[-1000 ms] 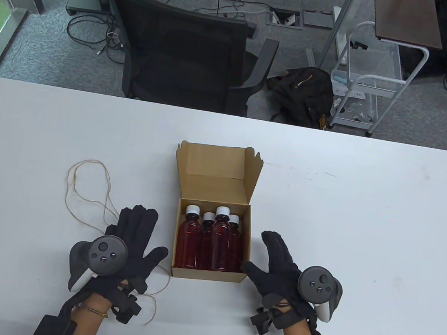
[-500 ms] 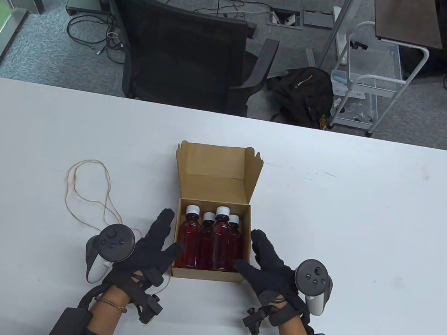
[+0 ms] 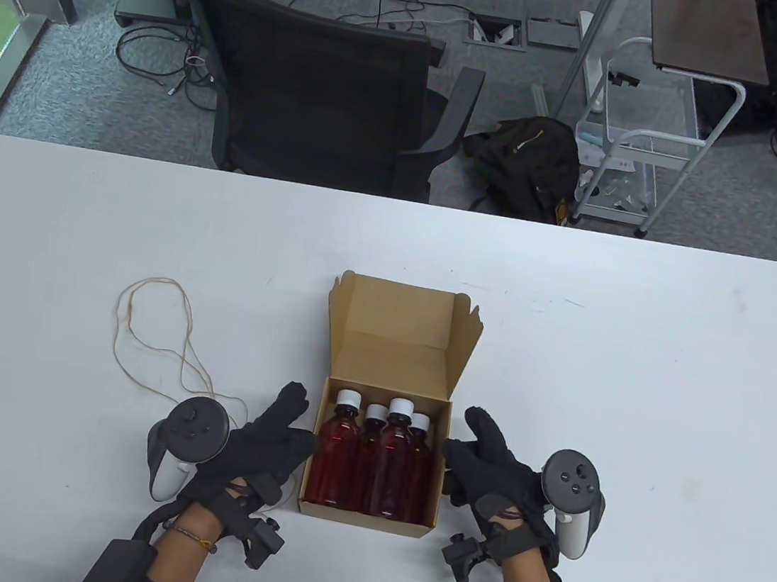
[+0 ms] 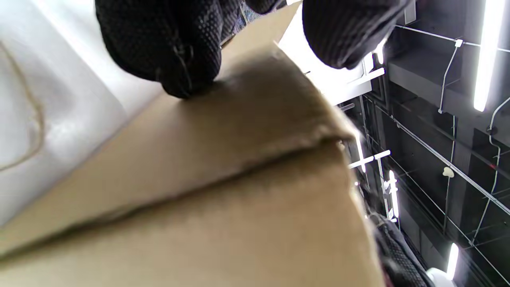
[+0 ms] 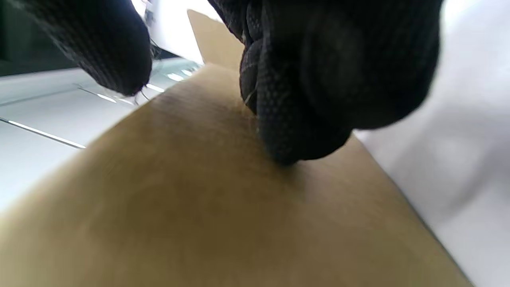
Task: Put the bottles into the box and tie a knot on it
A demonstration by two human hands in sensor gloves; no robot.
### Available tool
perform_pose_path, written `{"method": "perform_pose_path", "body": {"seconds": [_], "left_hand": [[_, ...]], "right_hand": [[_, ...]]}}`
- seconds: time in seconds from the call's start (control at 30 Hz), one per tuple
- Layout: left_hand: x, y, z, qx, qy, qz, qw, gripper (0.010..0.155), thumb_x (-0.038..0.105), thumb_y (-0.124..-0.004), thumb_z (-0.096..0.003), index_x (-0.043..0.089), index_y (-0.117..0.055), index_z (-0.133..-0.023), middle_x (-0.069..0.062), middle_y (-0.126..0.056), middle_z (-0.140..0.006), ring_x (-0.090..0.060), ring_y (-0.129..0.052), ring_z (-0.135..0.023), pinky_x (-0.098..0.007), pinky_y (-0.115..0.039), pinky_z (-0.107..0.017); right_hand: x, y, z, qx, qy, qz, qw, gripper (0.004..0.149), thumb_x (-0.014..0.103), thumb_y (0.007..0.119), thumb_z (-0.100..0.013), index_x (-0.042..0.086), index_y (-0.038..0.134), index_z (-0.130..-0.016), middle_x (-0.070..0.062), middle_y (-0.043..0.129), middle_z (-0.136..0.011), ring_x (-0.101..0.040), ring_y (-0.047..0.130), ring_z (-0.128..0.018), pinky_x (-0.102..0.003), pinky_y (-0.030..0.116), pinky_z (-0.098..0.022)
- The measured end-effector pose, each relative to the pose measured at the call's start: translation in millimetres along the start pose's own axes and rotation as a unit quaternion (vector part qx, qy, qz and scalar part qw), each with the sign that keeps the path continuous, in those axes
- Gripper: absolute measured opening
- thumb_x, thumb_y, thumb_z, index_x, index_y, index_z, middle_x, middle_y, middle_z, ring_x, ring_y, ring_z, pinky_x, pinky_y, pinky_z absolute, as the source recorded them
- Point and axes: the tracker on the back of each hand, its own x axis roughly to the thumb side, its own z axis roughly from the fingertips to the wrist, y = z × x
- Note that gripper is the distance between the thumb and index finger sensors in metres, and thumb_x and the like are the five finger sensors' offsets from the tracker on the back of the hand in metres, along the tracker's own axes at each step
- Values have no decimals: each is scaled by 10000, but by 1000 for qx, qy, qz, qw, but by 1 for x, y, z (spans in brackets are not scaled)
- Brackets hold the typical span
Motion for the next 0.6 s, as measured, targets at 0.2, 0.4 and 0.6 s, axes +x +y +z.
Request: {"method": "perform_pose_path", "body": {"seconds": [0.2, 0.4, 0.6], "left_hand": [[-2, -4, -3, -19, 11, -23, 999, 920, 492, -848, -503, 15, -418, -1161, -383, -626, -1134, -355, -1053, -616, -463, -889, -495], [-2, -5, -6, -44, 21, -17, 999, 938, 490, -844, -512, 56, -360, -1187, -345, -535, -1203, -467, -905, -853, -575, -779, -612], [-9, -14, -14, -117, 21, 87, 989, 980, 387, -783, -557, 119, -58, -1160, -273, -272, -1281, -627, -284, -1098, -731, -382, -727]], "right_hand": [[-9, -4, -2, 109, 64, -16, 992, 863, 527, 875, -482, -28, 533, -1048, -141, 969, -566, -250, 1057, -249, -330, 934, -124], [-8, -4, -4, 97, 34, -8, 995, 924, 495, 884, -469, 69, 382, -1117, -307, 574, -1012, -519, 719, -791, -602, 701, -554], [-8, 12, -10, 111, -32, -129, 985, 886, 261, 838, -478, 42, 233, -1086, -276, 288, -1119, -566, 294, -963, -691, 421, -666]]}}
